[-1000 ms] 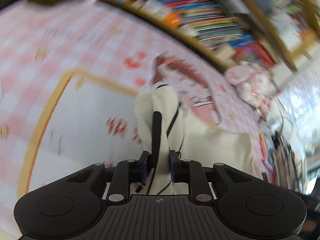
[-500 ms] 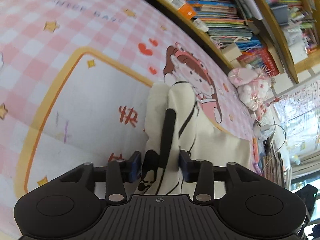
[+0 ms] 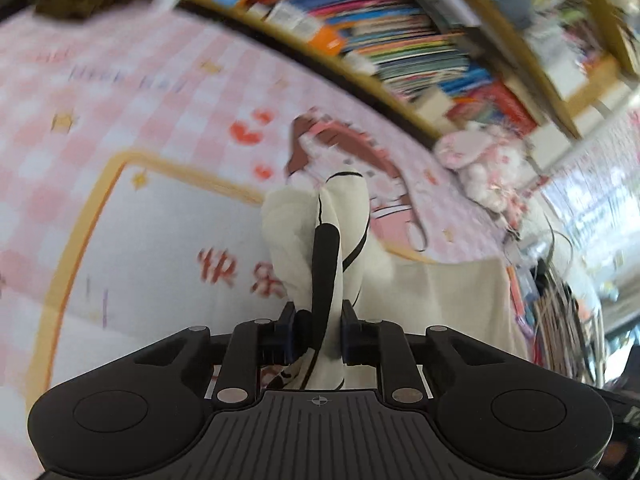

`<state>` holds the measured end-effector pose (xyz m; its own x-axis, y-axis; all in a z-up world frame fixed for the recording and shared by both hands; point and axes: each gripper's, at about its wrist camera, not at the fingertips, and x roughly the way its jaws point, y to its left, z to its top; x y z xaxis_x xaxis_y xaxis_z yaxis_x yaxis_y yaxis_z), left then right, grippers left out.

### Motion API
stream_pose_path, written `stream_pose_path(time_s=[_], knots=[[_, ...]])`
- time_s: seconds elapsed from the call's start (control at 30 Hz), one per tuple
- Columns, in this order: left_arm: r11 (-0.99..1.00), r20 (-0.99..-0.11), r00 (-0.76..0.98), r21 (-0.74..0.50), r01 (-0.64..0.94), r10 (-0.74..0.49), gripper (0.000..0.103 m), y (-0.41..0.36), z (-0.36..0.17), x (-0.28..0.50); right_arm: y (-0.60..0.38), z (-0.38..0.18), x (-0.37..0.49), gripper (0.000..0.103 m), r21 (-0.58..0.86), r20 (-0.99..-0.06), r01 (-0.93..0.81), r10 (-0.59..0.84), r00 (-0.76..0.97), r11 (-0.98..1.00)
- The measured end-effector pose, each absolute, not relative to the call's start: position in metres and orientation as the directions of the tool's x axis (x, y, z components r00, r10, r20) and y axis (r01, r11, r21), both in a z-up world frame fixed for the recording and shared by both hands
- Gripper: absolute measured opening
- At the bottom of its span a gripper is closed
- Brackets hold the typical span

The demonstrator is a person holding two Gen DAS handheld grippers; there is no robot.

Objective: Fold clothes

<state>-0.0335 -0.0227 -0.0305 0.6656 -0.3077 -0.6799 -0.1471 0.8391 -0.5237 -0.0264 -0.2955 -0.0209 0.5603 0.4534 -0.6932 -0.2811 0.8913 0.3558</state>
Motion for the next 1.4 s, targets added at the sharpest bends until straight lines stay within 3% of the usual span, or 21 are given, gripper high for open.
stream_pose_path(time_s=[0.27, 0.33, 0.4, 0.5, 0.6, 0.8, 1.03, 1.2, 1.3, 1.4], knots=[[0.754, -0.684, 0.625, -0.618, -0.223, -0.376, 0.025, -0.002, -0.054, -0.036, -0.312, -0.040, -0.021, 0.024, 0.459, -0.727, -0.162, 0.474, 0.498, 0.874], [0.751, -0.691, 0.616, -0.618, -0.233, -0.378, 0.030, 0.000, -0.056, -0.036, -0.316, -0.043, -0.019, 0.034, 0.467, -0.736, -0.132, 0.467, 0.489, 0.874], [0.750, -0.707, 0.601, -0.611, -0.255, -0.372, 0.045, 0.002, -0.059, -0.035, -0.320, -0.046, -0.017, 0.045, 0.476, -0.747, -0.094, 0.458, 0.481, 0.874], [0.732, -0.702, 0.597, -0.629, -0.263, -0.389, 0.047, 0.006, -0.062, -0.034, -0.328, -0.053, -0.013, 0.059, 0.504, -0.761, -0.028, 0.460, 0.458, 0.863], [0.717, -0.692, 0.596, -0.647, -0.261, -0.407, 0.047, 0.009, -0.065, -0.034, -0.336, -0.060, -0.011, 0.061, 0.548, -0.756, 0.022, 0.484, 0.440, 0.836], [0.688, -0.669, 0.596, -0.681, -0.251, -0.444, 0.047, 0.010, -0.069, -0.030, -0.326, -0.059, -0.005, 0.061, 0.539, -0.763, -0.020, 0.499, 0.411, 0.842], [0.697, -0.668, 0.590, -0.679, -0.231, -0.454, 0.043, 0.005, -0.069, -0.023, -0.316, -0.061, -0.001, 0.041, 0.547, -0.767, -0.034, 0.517, 0.381, 0.836], [0.773, -0.711, 0.582, -0.600, -0.206, -0.396, 0.029, -0.010, -0.056, -0.024, -0.306, -0.053, -0.008, 0.030, 0.480, -0.773, -0.104, 0.476, 0.420, 0.871], [0.807, -0.723, 0.575, -0.564, -0.173, -0.383, 0.029, -0.016, -0.050, -0.024, -0.295, -0.041, -0.016, 0.029, 0.392, -0.777, -0.193, 0.436, 0.453, 0.899], [0.766, -0.725, 0.544, -0.606, -0.214, -0.421, 0.034, -0.006, -0.058, -0.023, -0.307, -0.050, -0.009, 0.036, 0.446, -0.784, -0.132, 0.458, 0.418, 0.885]])
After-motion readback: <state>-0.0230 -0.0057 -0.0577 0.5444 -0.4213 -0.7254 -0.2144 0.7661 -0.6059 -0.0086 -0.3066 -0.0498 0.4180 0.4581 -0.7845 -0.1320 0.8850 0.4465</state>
